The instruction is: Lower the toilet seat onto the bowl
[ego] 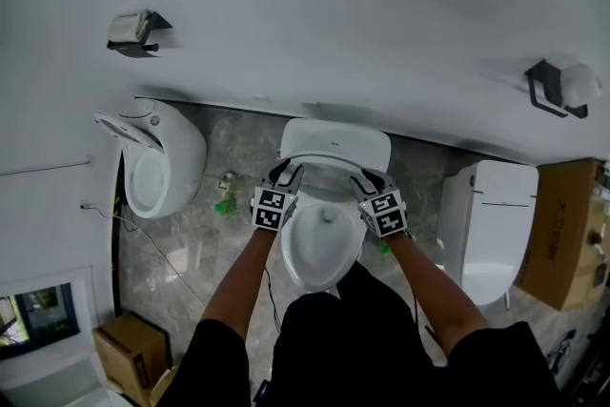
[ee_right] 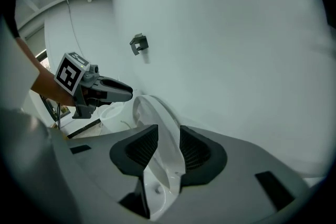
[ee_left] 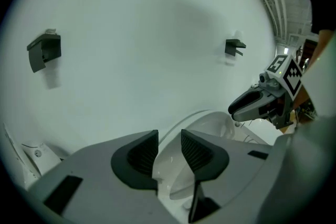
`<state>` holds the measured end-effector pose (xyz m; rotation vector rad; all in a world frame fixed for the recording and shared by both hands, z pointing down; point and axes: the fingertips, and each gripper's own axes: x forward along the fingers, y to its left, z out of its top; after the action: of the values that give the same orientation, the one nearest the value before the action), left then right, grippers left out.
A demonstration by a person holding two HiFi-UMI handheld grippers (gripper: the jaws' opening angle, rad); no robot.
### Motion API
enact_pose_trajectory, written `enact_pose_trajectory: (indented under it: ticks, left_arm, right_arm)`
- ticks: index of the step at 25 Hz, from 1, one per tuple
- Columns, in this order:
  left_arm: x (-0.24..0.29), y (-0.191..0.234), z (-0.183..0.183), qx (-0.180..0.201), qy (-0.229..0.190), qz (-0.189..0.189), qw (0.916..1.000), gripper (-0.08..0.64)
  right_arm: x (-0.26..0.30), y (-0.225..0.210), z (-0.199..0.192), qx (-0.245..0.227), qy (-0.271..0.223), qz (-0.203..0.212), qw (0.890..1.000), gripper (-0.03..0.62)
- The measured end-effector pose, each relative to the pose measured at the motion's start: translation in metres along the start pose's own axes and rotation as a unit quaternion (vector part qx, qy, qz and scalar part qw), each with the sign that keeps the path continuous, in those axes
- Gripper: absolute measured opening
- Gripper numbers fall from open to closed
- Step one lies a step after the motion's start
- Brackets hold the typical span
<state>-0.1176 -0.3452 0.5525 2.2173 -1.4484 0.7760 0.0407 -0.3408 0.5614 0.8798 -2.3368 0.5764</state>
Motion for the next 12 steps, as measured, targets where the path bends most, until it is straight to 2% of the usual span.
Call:
enact_pose_trajectory:
  ticks: [2, 7, 12]
  left_arm:
    - [0.009, 0.001, -0.002, 0.006, 0.007, -0.011, 0.9999, 0.141]
    - [0.024, -0.002, -0.014, 0.057, 0.049, -0.031, 0.9967, 0.141]
    - [0.030, -0.006, -0.014, 0.050, 0.055, -0.037, 0.9966, 0.140]
  right_arm:
    - [0.005, -0.004, 0.005, 0.001, -0.004, 0.001, 1.000, 0.141]
    - [0.011, -0.002, 0.012, 0.011, -0.014, 0.031, 0.999, 0.156]
    - [0.019, -0.003, 0.006, 0.006, 0.002, 0.044, 0.999, 0.156]
